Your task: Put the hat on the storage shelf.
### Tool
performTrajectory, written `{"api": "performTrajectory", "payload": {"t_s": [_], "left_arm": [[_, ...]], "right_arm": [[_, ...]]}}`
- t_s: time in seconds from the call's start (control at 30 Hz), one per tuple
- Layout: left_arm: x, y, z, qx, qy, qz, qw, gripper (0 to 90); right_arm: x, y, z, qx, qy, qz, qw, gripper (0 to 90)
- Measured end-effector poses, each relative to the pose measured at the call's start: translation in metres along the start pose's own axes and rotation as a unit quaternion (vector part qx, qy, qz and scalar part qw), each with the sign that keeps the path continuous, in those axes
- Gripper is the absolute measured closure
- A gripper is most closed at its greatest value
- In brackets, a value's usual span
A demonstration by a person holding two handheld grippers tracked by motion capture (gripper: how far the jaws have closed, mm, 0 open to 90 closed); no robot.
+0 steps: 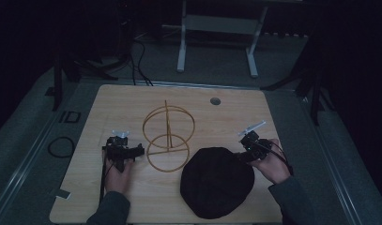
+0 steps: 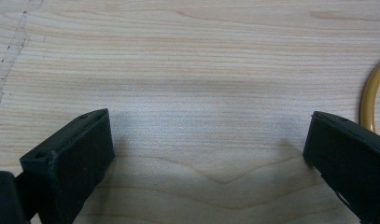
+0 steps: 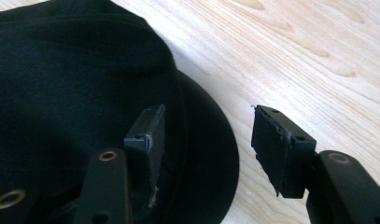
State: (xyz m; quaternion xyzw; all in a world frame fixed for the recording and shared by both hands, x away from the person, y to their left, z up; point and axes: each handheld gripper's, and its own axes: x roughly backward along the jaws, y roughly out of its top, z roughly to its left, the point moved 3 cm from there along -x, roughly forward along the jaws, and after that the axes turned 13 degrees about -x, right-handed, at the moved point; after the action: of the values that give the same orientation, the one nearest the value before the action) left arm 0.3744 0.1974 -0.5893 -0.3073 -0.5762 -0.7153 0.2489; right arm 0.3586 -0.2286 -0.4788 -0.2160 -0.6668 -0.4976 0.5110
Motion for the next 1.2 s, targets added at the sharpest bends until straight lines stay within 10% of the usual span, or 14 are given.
{"api": "performTrajectory", "payload": {"t_s": [1.2], "left_arm": [[0.000, 0.000, 0.000, 0.001, 0.000, 0.000, 1.0000, 1.2]], "right_arm": [[-0.023, -0.026, 0.005, -0.069, 0.051, 0.090, 0.9922, 41.1]]}}
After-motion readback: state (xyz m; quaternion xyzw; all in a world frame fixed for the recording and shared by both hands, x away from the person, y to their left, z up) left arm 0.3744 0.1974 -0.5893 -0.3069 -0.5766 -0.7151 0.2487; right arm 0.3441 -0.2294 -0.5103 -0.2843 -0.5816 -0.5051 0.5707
